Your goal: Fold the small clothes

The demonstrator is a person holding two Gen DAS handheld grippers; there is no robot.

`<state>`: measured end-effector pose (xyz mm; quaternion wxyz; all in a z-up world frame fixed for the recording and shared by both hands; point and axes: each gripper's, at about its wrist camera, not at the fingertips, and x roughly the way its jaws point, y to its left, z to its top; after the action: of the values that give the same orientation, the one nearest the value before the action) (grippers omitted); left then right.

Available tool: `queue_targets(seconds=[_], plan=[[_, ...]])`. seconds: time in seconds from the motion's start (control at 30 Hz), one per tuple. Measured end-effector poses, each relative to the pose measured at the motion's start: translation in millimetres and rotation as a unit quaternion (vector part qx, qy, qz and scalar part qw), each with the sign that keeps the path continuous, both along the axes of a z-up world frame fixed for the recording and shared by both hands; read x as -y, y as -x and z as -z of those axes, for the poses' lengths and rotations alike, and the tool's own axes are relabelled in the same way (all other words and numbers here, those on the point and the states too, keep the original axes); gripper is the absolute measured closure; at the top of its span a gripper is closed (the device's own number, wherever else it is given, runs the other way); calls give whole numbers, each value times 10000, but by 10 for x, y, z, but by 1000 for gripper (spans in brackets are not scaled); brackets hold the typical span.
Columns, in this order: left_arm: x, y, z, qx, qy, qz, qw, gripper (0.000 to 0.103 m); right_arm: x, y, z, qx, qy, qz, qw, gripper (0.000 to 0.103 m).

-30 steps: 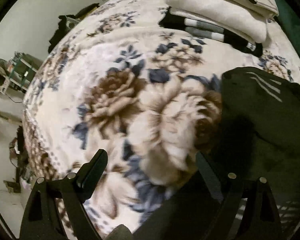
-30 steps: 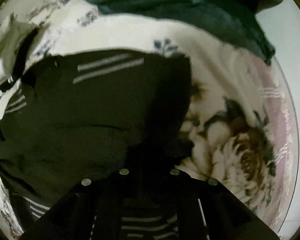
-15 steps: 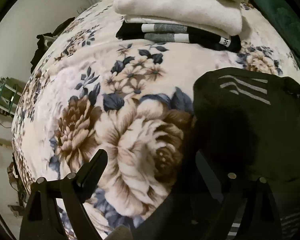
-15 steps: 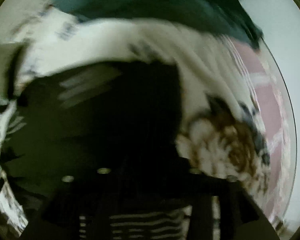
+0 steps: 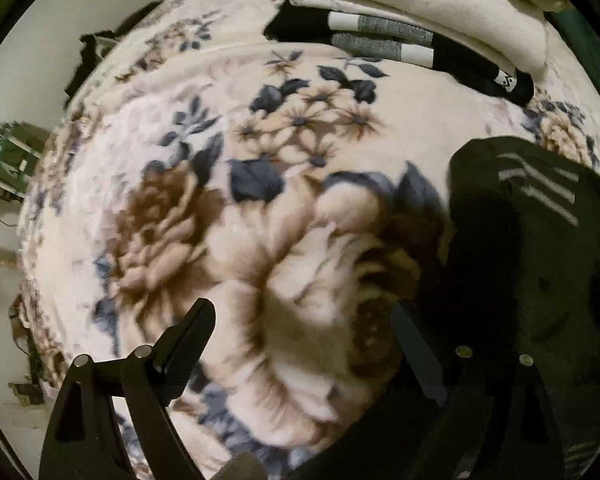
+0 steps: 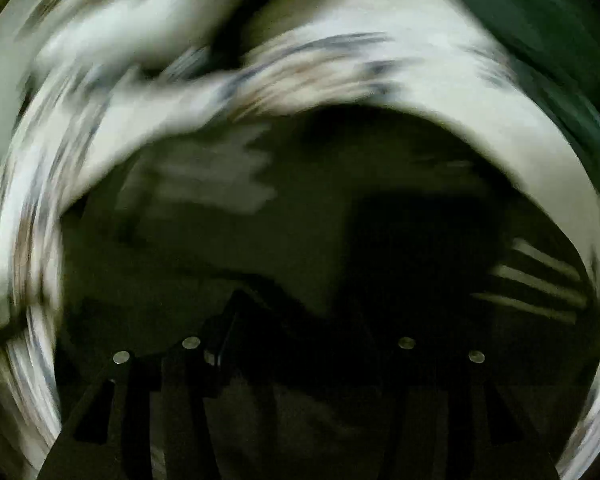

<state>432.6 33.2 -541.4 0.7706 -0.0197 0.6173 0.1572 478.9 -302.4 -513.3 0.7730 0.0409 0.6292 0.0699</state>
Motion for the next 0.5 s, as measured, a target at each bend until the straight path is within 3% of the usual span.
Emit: queue_targets(seconds=[0.07, 0.13, 0.33, 0.5], plan=[[70, -161, 39, 8, 61, 120, 9999, 13, 205, -120, -5, -32, 111, 555, 9984, 49], [186, -392, 114, -4, 71, 323, 9995, 13, 308, -173, 11, -170, 120, 702, 9973, 49], [400, -958, 383, -167, -214, 789, 9965, 12, 494, -45, -96, -190, 287, 362, 9988, 49], [301, -1060, 229, 2, -195, 856, 9961, 11, 669, 152, -99, -310, -123, 392, 9987, 48]])
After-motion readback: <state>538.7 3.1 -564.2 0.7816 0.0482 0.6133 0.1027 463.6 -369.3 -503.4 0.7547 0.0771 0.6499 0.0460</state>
